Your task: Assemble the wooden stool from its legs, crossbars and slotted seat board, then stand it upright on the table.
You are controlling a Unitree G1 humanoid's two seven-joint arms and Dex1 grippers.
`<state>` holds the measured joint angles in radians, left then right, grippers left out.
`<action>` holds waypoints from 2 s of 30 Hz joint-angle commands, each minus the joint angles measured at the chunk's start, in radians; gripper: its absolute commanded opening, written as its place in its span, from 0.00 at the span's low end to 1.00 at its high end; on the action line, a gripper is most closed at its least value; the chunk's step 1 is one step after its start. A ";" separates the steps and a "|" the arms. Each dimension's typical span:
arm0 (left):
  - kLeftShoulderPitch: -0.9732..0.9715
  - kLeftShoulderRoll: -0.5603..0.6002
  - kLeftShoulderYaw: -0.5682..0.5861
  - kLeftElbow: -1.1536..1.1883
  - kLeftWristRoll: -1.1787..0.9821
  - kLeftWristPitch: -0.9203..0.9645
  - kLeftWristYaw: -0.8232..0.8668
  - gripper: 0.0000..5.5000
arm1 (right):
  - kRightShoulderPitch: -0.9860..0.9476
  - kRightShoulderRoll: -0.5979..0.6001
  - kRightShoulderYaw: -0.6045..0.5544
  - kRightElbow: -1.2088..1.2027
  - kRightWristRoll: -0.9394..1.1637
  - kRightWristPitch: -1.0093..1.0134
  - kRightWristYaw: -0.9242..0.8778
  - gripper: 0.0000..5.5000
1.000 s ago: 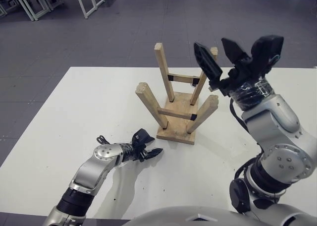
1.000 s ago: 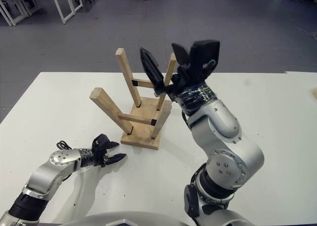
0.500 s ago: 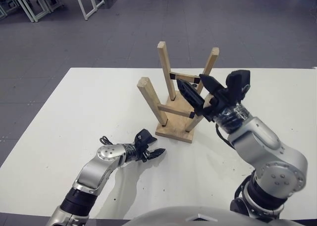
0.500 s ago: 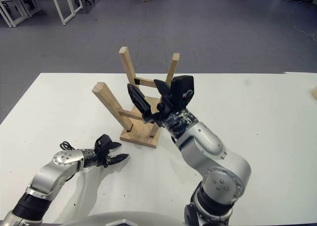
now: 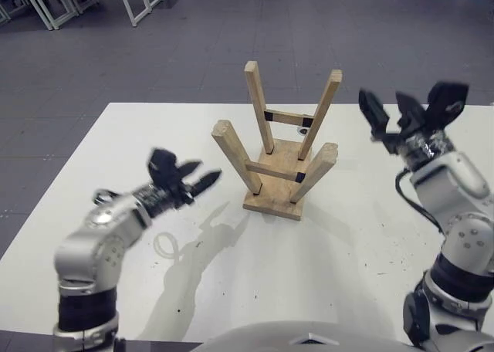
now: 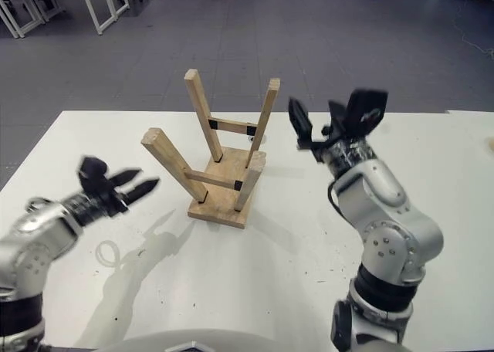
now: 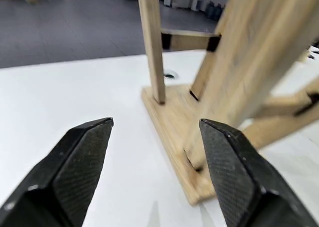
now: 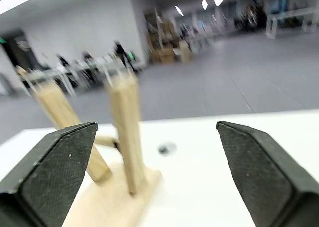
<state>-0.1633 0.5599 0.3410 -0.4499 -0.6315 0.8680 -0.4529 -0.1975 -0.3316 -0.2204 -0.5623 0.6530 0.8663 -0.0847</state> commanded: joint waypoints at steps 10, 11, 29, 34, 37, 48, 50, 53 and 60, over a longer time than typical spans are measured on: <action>-0.560 -0.300 0.000 0.004 -0.221 0.223 0.468 0.49 | 0.232 0.034 0.319 0.132 -0.285 -0.155 0.150 0.81; -0.550 -0.312 -0.005 0.004 -0.231 0.235 0.479 0.49 | 0.232 0.038 0.318 0.134 -0.291 -0.157 0.152 0.81; -0.135 -0.291 -0.332 0.062 -0.086 0.037 0.379 0.49 | 0.188 0.100 0.276 0.127 -0.339 -0.148 0.191 0.81; -0.162 -0.206 -0.321 0.035 -0.034 -0.018 0.314 0.49 | 0.198 0.121 0.275 0.120 -0.343 -0.145 0.186 0.81; -0.321 -0.169 -0.211 0.000 -0.147 0.023 0.304 0.49 | 0.210 0.122 0.271 0.117 -0.349 -0.146 0.189 0.81; -0.693 0.108 0.055 0.151 -0.338 0.095 0.326 0.49 | -0.122 0.192 0.338 -0.191 0.034 0.117 0.342 0.81; -0.655 0.107 0.044 0.136 -0.335 0.096 0.315 0.49 | -0.149 0.152 0.306 -0.168 0.037 0.144 0.335 0.81; -0.614 0.111 0.048 0.123 -0.378 0.111 0.260 0.49 | -0.107 0.052 0.247 -0.134 0.037 0.169 0.356 0.81; -0.366 0.358 0.276 0.092 -0.725 0.311 -0.098 0.49 | 0.033 -0.371 0.075 0.018 0.131 0.171 0.745 0.81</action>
<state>-0.5822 0.8497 0.5408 -0.3494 -1.2996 1.1392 -0.4810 -0.1467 -0.6367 -0.1193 -0.6144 0.8332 1.0903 0.6180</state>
